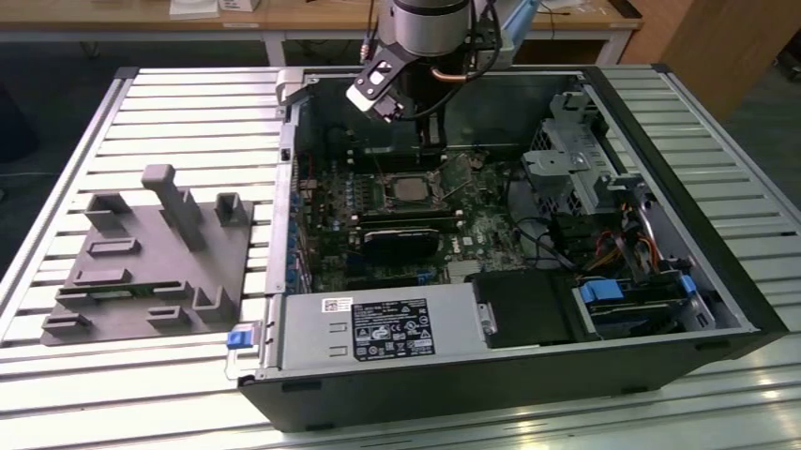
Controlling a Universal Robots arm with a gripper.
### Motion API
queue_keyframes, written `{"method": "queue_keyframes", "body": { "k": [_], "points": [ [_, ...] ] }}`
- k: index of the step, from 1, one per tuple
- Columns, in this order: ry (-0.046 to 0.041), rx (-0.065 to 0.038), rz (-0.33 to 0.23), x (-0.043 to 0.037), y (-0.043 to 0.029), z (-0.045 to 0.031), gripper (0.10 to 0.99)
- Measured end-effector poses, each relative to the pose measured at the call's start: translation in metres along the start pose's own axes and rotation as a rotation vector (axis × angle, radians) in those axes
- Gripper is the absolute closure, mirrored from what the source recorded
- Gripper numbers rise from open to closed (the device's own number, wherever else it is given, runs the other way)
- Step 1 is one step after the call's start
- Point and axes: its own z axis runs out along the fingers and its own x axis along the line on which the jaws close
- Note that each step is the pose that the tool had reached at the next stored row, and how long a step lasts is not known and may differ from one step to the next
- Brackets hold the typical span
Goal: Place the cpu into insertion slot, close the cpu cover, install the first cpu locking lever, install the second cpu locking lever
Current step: 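Close the cpu cover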
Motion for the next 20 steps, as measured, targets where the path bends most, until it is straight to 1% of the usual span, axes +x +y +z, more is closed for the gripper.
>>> {"method": "queue_keyframes", "body": {
  "k": [20],
  "points": [
    [0.0000, 0.000, 0.000, 0.0004, 0.0086, 0.0008, 0.980]
  ]
}}
